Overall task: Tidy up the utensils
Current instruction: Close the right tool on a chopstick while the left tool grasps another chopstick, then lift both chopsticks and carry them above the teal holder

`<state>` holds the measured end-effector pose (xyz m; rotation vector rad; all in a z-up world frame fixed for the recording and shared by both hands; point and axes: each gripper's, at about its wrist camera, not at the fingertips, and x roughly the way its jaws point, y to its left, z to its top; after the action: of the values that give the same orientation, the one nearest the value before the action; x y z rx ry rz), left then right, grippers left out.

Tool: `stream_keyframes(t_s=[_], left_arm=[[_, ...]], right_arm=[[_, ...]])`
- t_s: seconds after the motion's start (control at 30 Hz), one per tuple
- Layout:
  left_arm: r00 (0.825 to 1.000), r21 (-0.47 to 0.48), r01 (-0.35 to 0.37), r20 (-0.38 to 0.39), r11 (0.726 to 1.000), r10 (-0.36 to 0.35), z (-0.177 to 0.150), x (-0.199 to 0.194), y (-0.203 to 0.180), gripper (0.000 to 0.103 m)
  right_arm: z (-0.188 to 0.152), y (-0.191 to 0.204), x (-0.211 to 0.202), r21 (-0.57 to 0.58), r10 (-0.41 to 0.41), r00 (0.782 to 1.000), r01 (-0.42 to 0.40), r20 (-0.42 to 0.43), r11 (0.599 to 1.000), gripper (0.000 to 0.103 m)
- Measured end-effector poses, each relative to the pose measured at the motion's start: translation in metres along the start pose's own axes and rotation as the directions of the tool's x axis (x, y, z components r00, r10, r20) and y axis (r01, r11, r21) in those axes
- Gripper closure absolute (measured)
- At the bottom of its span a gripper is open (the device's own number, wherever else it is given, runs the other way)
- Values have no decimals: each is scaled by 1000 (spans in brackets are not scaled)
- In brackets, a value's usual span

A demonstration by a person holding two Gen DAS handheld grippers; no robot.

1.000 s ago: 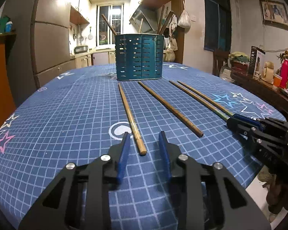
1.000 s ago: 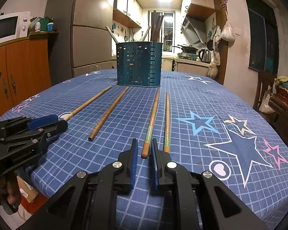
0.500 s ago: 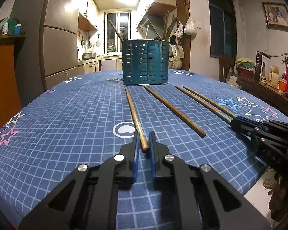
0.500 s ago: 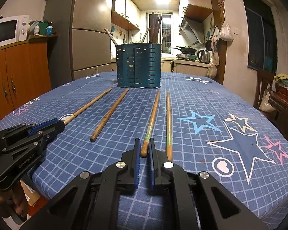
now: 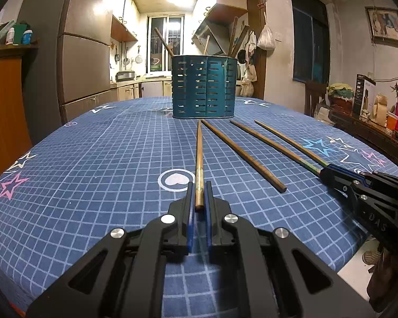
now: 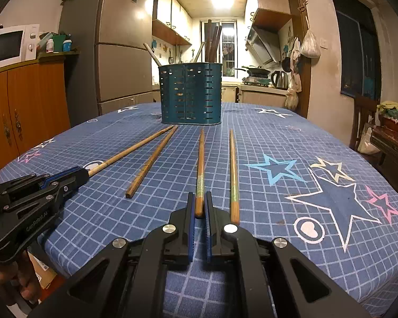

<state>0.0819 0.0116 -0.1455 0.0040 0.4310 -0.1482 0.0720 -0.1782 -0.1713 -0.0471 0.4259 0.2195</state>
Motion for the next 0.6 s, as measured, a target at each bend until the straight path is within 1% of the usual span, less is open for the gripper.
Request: stream_keyframes(t_s=[0.1,0.27,0.47,0.6], left_arm=[[1000,-1,-1,12,1000,1,8,-5,3,98],[998,7,1,61,1000,-1,29,-23,7,98],[989,44,19,148,999,-25,68,-52,7,98],[980,76,22,197,997,-37,91,-69,3,98]], right_arm=[[4,0,-4,-6,1,1000,-1,10,1000,96],[27,2,-24,-34,13,998,-10,68,999,96],[71,1,-54,-71,38,987,-27,157,997,96],[102,-4,-69,-93,51,974,-31,219,995,96]])
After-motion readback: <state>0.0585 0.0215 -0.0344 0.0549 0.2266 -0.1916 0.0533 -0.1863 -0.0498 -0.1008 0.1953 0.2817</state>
